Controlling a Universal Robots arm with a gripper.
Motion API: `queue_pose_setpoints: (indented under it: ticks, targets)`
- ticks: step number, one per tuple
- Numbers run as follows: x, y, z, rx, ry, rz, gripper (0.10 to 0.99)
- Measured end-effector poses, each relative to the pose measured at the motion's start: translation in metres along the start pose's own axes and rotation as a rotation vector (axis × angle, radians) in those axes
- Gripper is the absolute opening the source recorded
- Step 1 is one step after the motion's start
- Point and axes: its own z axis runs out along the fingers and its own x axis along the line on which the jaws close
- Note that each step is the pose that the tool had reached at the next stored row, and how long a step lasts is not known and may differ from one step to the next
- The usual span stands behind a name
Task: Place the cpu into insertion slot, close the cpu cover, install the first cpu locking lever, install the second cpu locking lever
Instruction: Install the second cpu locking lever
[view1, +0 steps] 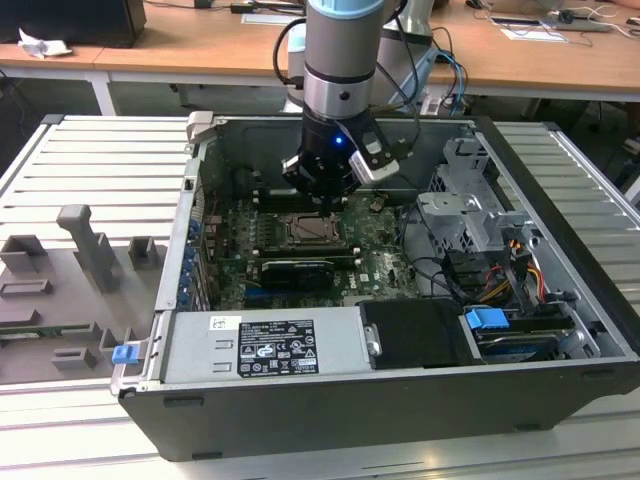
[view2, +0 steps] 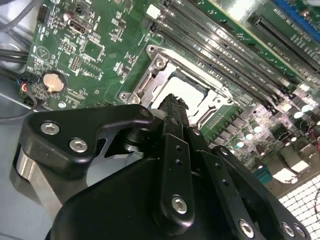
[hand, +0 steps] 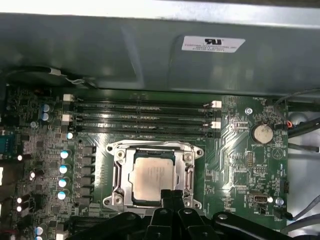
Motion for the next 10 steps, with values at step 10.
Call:
queue_pose_setpoints:
  ticks: [10]
  targets:
    - [0.0013, -0.0293, 0.003, -0.038, 0.0028, 0.001, 0.106]
